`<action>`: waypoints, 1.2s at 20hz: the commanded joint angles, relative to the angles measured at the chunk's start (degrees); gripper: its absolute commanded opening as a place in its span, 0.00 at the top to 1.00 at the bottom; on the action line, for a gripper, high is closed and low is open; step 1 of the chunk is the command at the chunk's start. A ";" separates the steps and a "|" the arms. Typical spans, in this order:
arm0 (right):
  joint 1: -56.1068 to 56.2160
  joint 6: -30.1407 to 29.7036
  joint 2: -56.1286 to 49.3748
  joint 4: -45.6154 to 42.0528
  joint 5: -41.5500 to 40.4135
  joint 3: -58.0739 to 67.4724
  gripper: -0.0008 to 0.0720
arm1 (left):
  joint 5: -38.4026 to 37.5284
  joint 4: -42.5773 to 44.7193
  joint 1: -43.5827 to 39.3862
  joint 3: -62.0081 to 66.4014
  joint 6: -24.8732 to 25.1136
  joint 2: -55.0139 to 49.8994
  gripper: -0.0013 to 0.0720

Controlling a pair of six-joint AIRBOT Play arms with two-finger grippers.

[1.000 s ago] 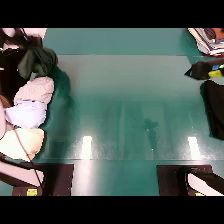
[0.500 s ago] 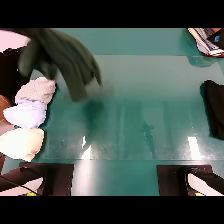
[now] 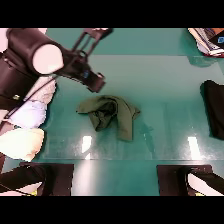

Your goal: Fold the shirts.

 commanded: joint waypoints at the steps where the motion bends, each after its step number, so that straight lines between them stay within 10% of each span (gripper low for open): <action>1: -0.02 0.04 0.00 0.02 2.62 0.11 0.97 | -5.46 -1.42 8.57 -4.55 -1.22 3.08 0.26; 11: 0.02 0.04 -0.02 0.04 2.51 0.11 0.96 | 27.98 -41.92 16.09 -55.01 -1.97 11.65 0.26; 22: 0.02 0.07 0.00 0.09 4.55 0.11 0.96 | 39.56 -43.71 11.82 -59.43 -0.57 4.96 0.27; 24: 0.02 0.07 -0.02 0.04 5.81 0.11 0.97 | 37.75 -41.22 13.14 -57.57 -0.50 5.05 0.92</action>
